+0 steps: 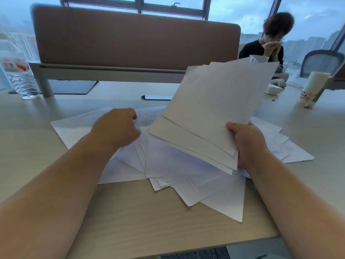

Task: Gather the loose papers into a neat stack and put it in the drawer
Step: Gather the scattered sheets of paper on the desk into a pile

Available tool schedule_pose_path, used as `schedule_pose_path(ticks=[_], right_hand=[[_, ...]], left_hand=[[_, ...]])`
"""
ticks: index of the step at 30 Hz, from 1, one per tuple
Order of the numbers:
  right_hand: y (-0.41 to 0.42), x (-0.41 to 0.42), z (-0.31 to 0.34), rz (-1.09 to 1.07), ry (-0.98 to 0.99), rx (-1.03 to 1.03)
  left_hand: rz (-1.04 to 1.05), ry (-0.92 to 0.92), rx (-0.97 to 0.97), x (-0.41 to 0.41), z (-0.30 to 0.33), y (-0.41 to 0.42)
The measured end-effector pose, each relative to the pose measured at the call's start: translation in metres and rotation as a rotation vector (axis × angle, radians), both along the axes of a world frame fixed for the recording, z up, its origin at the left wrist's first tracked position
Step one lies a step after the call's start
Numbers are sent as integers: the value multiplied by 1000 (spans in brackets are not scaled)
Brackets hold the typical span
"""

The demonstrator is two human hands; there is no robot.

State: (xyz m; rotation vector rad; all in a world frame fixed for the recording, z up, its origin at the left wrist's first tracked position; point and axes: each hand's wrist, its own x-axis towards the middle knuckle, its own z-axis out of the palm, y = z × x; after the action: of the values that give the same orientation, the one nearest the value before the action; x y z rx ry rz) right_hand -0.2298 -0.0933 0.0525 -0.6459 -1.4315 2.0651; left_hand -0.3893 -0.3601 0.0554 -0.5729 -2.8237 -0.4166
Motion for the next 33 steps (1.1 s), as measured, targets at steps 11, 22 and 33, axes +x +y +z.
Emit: schedule_pose_path(ticks=[11,22,33], right_hand=[[-2,1,2,33,62,-33],[1,1,6,-46,82,-151],[6,-7,0,-72,50,-201]], left_hand=[[-419,155,57,39,8,17],[12,-176,-54,16,0,9],[34,-343,126,23,2,20]])
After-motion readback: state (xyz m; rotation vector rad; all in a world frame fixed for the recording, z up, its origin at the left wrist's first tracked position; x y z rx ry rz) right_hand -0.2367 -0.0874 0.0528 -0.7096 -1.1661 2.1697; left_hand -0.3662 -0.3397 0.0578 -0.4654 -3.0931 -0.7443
